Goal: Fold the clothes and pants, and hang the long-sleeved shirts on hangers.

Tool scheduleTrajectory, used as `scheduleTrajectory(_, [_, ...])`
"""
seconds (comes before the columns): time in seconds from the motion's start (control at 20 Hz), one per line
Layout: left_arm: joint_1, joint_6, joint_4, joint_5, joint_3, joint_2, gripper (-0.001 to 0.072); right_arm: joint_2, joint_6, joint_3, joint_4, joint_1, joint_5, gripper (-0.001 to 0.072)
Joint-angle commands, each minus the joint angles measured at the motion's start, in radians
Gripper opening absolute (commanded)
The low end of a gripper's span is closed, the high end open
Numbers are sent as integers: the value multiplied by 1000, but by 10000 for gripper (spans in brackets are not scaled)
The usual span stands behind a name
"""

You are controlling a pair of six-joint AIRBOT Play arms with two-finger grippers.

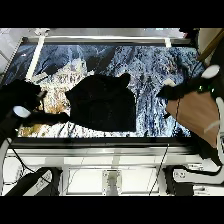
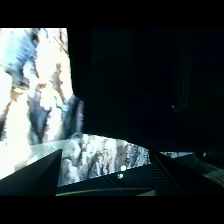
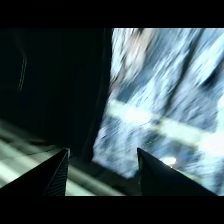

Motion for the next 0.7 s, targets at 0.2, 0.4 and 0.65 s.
scheduleTrajectory(0.2, [-127,87,-142,442,-103,-4,592,105,-145,-397,232,10,-159,452])
scheduleTrajectory(0.4, [-129,87,-173,264,-103,-54,301,105,-145,-397,235,10,-166,452])
scheduleTrajectory(0.65, [-123,38,-172,131,-44,-45,25,105,-144,-397,235,10,-156,451])
